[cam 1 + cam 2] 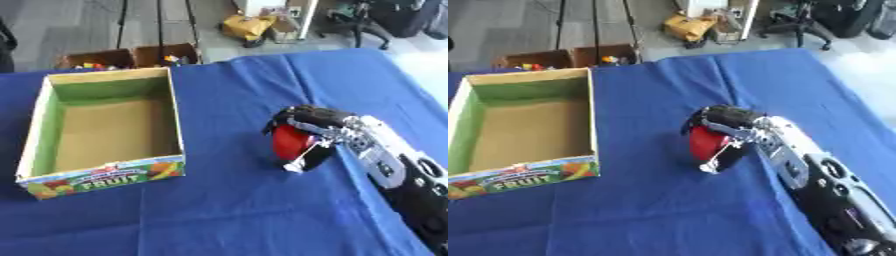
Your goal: Pick up objects on the table and place them in the box.
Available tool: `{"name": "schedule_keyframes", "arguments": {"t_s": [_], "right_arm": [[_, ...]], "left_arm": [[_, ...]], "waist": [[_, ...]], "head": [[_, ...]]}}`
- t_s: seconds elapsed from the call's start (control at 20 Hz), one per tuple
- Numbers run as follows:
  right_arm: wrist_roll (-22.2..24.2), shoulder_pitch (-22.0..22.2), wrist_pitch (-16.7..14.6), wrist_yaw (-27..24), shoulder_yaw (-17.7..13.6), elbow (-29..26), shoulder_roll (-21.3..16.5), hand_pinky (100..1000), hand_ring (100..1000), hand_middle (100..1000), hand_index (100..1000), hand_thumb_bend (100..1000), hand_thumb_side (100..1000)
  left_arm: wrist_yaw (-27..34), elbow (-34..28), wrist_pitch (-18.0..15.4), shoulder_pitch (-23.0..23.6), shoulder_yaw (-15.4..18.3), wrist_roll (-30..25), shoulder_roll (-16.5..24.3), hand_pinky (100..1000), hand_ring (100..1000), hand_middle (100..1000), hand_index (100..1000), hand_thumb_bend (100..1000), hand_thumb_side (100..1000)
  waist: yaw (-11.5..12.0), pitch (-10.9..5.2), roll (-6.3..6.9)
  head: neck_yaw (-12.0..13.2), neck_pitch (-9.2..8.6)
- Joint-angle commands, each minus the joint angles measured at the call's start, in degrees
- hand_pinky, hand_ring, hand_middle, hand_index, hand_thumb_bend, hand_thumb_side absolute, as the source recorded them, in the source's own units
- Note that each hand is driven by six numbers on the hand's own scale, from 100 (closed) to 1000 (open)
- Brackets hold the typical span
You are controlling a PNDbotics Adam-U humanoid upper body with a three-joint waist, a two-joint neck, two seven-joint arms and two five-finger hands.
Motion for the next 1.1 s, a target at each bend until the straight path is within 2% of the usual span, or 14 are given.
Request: {"name": "schedule_keyframes", "arguments": {"t_s": [0.05,0.35,0.75,0.8,0.85,1.1], "right_arm": [[-2.89,-0.93,0.26,1.12,-0.34,-1.51,-1.53,252,494,598,743,100,330],[-6.54,-1.10,0.58,2.40,-0.27,-2.48,-1.71,244,482,599,685,100,352],[-8.89,-1.51,0.87,0.74,-0.39,-5.61,-2.67,237,468,584,642,100,367],[-9.15,-1.59,0.90,0.33,-0.37,-6.25,-2.88,236,466,582,637,100,411],[-9.40,-1.69,0.93,-0.16,-0.37,-6.86,-3.09,236,464,577,635,100,366],[-10.51,-2.93,1.51,-3.33,-0.41,-9.27,-4.32,235,459,567,634,100,360]], "left_arm": [[-0.14,-1.11,0.10,-0.25,-0.13,-0.05,0.38,680,668,759,913,100,913],[-0.05,-1.11,0.07,-0.21,-0.15,-0.06,0.40,681,667,759,913,100,913],[0.03,-1.11,0.17,-0.22,-0.25,-0.16,0.41,681,668,759,913,100,915],[0.05,-1.11,0.17,-0.23,-0.27,-0.17,0.42,682,668,759,913,100,915],[0.09,-1.11,0.17,-0.24,-0.30,-0.17,0.44,681,668,759,913,100,915],[0.31,-1.11,0.22,-0.27,-0.53,-0.28,0.53,682,669,760,913,100,915]], "waist": [[-0.16,-0.97,0.02],[-0.18,-1.02,0.11],[0.02,-0.98,-0.06],[0.12,-0.99,-0.11],[0.25,-1.02,-0.17],[1.14,-1.17,-0.59]], "head": [[-0.10,-0.73],[-0.23,-0.75],[-0.40,-0.75],[-0.43,-0.74],[-0.48,-0.73],[-1.04,-0.69]]}}
